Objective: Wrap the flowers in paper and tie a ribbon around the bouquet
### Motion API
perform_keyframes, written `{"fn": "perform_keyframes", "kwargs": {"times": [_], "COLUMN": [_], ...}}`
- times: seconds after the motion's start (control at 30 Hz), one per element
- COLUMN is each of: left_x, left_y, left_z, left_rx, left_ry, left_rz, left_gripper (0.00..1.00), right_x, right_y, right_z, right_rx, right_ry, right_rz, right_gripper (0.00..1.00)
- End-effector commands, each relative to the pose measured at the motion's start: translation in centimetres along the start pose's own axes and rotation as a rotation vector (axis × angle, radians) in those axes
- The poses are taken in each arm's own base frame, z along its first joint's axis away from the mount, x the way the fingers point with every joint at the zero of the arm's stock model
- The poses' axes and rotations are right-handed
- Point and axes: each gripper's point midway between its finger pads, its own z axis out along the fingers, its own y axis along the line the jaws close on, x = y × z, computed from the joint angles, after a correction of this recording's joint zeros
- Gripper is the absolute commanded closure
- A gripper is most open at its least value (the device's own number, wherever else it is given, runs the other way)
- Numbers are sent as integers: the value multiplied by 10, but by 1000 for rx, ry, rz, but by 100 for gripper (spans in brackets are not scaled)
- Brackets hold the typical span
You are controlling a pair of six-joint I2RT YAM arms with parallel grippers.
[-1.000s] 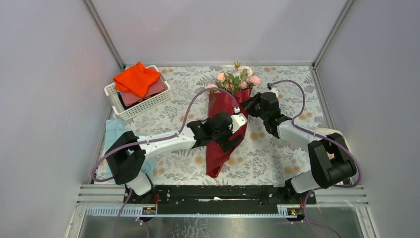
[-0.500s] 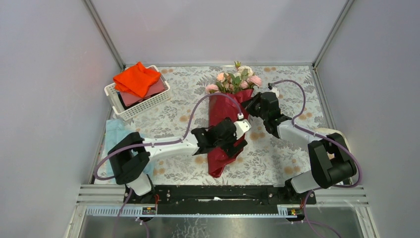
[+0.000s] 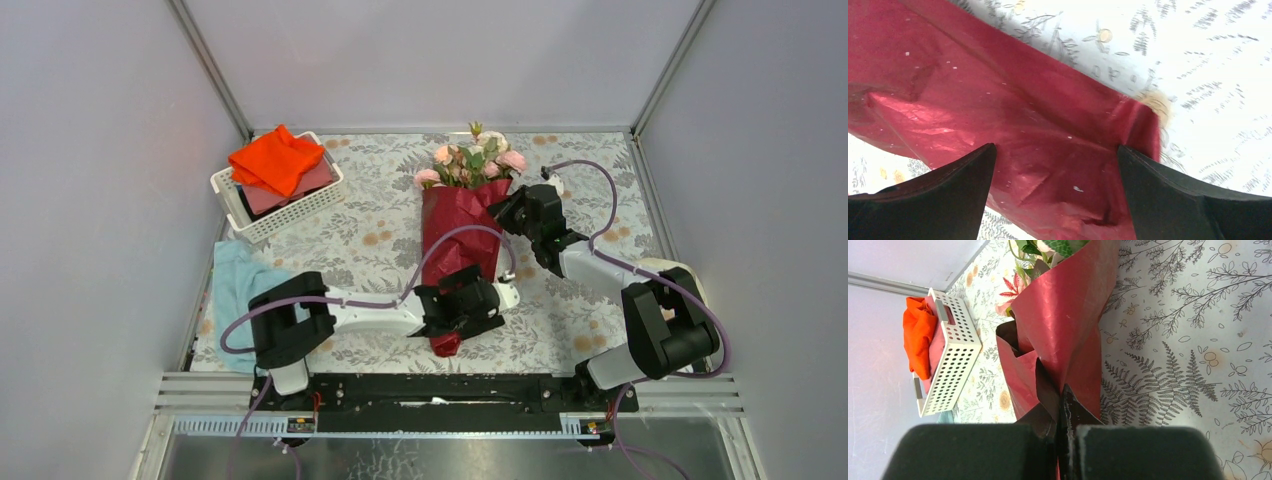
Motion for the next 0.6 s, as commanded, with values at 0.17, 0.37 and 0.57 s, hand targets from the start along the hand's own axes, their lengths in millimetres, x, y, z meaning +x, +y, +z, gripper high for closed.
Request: {"fn": "perform_keyframes", "kwargs": {"times": [0.17, 0.37, 0.57], "left_x": [-9, 11, 20], "left_y": [-34, -51, -66], "left_z": [-75, -89, -85], "left_rx": [326, 454, 432], "left_ry": [-166, -129, -122], "left_rz": [309, 379, 421], "left_gripper": [2, 1, 1], "right_x": [-36, -35, -36], "right_y": [33, 26, 22], "right_z": [4, 6, 10], "right_rx": [-59, -31, -8], "right_ry": [-113, -114, -120], "right_rz": [-42, -53, -54], "right_gripper": [100, 100, 100]}}
